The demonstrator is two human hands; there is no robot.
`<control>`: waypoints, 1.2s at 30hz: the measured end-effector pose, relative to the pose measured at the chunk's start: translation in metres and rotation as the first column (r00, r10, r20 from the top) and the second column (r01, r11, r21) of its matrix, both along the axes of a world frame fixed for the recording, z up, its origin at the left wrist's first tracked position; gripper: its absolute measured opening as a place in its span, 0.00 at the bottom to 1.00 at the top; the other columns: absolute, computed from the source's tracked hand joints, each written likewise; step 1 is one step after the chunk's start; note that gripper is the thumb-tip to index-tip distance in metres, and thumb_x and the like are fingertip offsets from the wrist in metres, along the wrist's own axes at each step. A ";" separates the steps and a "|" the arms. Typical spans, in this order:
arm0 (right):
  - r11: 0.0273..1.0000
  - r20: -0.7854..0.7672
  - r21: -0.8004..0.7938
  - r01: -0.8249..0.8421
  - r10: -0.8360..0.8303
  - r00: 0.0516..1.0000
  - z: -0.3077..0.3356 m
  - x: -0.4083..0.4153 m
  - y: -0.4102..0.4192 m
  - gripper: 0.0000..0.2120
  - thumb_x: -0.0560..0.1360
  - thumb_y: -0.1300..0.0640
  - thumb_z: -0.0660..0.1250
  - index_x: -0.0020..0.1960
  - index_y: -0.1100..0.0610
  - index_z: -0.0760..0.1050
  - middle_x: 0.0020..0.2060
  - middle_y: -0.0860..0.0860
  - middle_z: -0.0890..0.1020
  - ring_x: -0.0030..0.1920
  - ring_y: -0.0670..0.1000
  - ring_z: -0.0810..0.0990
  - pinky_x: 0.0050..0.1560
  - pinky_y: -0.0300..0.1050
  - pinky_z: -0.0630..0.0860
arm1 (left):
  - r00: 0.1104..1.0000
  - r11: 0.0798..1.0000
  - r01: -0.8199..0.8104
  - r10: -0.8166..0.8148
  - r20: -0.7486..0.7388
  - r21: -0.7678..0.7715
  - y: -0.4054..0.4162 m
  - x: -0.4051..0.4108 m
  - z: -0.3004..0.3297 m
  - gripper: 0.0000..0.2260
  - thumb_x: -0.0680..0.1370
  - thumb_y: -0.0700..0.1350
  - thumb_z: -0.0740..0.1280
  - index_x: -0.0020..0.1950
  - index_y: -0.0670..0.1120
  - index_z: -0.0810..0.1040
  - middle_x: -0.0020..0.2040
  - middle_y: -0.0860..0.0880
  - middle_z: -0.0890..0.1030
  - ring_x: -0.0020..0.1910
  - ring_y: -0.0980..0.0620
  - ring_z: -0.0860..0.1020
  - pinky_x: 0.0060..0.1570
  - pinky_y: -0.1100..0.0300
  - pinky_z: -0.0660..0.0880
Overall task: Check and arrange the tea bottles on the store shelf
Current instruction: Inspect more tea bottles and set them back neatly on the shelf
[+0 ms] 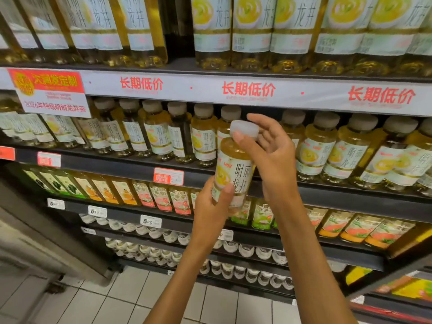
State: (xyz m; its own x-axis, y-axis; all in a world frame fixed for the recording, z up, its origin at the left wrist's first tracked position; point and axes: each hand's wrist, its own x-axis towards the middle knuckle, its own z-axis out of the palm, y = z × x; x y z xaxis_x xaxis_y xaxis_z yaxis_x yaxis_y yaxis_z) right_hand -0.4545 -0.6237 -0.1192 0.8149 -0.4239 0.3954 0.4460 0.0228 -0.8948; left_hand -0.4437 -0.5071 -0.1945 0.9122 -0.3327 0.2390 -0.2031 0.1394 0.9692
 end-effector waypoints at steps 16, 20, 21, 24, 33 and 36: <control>0.998 -0.199 0.000 -0.061 0.060 0.978 -0.018 -0.001 0.053 0.14 0.76 0.48 0.64 0.59 0.51 0.76 0.49 0.52 0.85 0.52 0.50 0.83 0.54 0.49 0.79 | 0.912 0.949 0.309 -0.276 -0.305 0.067 0.070 0.001 0.011 0.26 0.69 0.66 0.55 0.53 0.51 0.81 0.48 0.47 0.85 0.46 0.49 0.84 0.46 0.55 0.81; 0.939 -0.125 0.243 -0.245 0.281 0.952 -0.021 -0.010 0.049 0.21 0.72 0.43 0.64 0.60 0.53 0.76 0.52 0.55 0.83 0.56 0.57 0.81 0.54 0.50 0.79 | 0.643 0.817 0.512 -0.569 -0.513 -0.265 0.079 0.000 0.009 0.33 0.74 0.69 0.56 0.55 0.42 0.81 0.40 0.40 0.82 0.33 0.44 0.80 0.33 0.56 0.77; 0.909 -0.087 0.306 -0.284 0.324 0.942 -0.022 -0.011 0.049 0.21 0.72 0.44 0.64 0.61 0.54 0.76 0.52 0.56 0.83 0.57 0.58 0.81 0.53 0.51 0.79 | 0.583 0.776 0.545 -0.623 -0.522 -0.318 0.081 0.000 0.008 0.34 0.74 0.69 0.56 0.54 0.40 0.81 0.39 0.39 0.81 0.32 0.44 0.80 0.32 0.56 0.77; 0.885 -0.045 0.346 -0.310 0.346 0.937 -0.025 -0.011 0.049 0.20 0.74 0.46 0.63 0.60 0.56 0.75 0.48 0.56 0.83 0.54 0.57 0.82 0.51 0.52 0.80 | 0.526 0.735 0.591 -0.664 -0.531 -0.333 0.081 0.000 0.005 0.34 0.75 0.68 0.53 0.57 0.39 0.79 0.42 0.39 0.82 0.35 0.44 0.81 0.36 0.54 0.79; 0.954 -0.230 0.296 -0.051 0.122 0.966 -0.025 -0.003 0.041 0.10 0.79 0.52 0.61 0.55 0.54 0.78 0.45 0.52 0.84 0.46 0.48 0.82 0.47 0.43 0.81 | 0.872 0.906 0.398 -0.325 -0.366 0.143 0.067 -0.003 0.014 0.30 0.69 0.67 0.56 0.58 0.48 0.79 0.49 0.43 0.84 0.47 0.46 0.83 0.49 0.54 0.80; 0.910 -0.197 0.395 -0.130 0.222 0.955 -0.019 0.001 0.037 0.12 0.78 0.54 0.62 0.58 0.57 0.77 0.45 0.54 0.85 0.48 0.52 0.84 0.48 0.47 0.81 | 0.695 0.883 0.431 -0.456 -0.555 -0.185 0.066 -0.003 0.015 0.28 0.73 0.66 0.58 0.57 0.44 0.80 0.42 0.41 0.83 0.38 0.46 0.82 0.37 0.54 0.80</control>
